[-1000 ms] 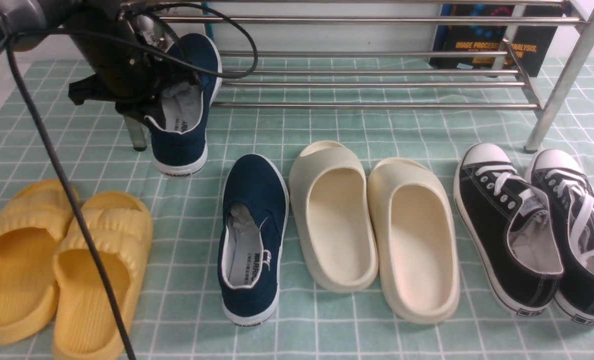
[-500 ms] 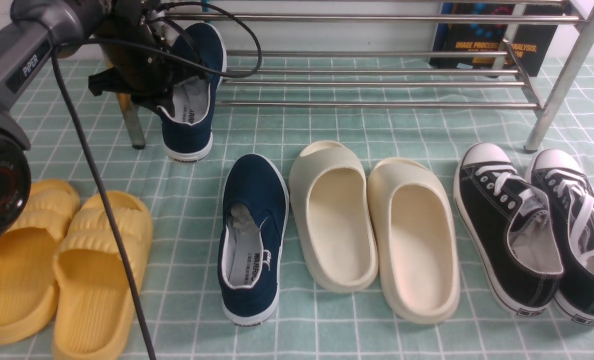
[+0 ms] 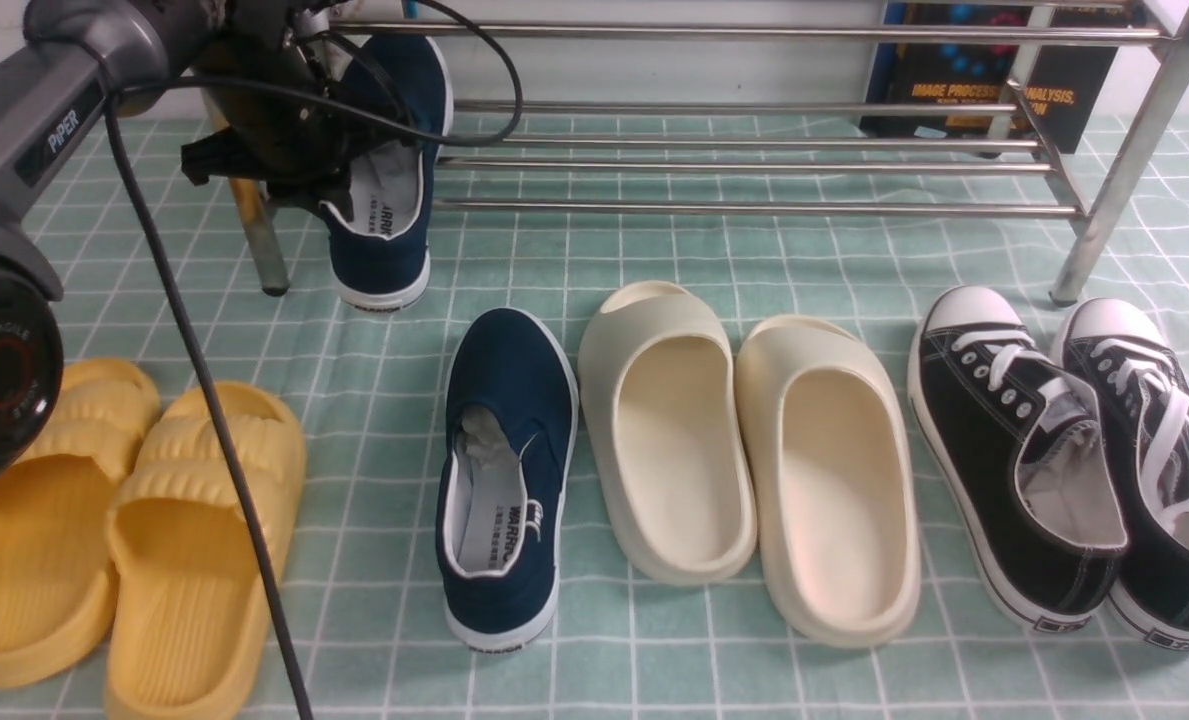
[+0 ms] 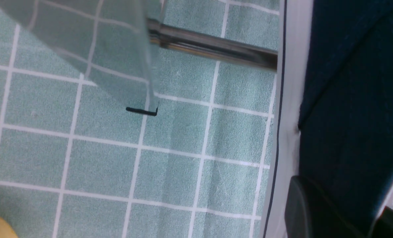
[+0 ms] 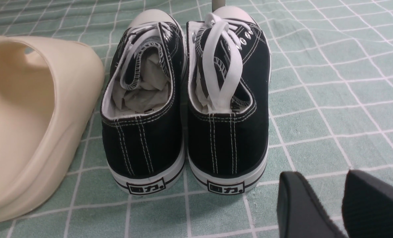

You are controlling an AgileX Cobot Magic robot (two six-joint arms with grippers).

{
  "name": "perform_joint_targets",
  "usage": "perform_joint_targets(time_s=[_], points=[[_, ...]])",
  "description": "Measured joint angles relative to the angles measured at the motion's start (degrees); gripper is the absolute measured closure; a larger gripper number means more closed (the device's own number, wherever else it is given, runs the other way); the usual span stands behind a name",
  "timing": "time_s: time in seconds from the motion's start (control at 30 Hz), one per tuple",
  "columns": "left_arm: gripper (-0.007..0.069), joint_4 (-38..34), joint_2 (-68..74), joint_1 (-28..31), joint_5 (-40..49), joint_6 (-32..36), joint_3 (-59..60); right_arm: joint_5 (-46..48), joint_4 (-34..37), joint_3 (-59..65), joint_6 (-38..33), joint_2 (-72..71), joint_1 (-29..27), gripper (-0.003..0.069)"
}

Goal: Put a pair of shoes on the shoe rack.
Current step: Use the left arm to put a shoe into the shoe rack

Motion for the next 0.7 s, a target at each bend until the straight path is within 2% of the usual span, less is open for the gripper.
perform_joint_targets(time_s=[0.2,0.37,0.47,0.7], points=[[0.0494,0.0,0.0,0.0,-0.1,-0.3,-0.3,0.0,0.0,0.0,0.0,0.0,0.0,0.042],[0.0364,-0.1,-0.1,0.0,-0.5,-0.4,-0.4,0.0,0.0,0.0,0.0,0.0,0.0,0.042],[0.0333,-0.1,-0.1,0.0,-0.5,-0.4,-0.4,0.0,0.0,0.0,0.0,0.0,0.0,0.042],[0.033,-0.1,-0.1,0.0,0.3,-0.3,-0.4,0.0,0.0,0.0,0.0,0.0,0.0,0.042]])
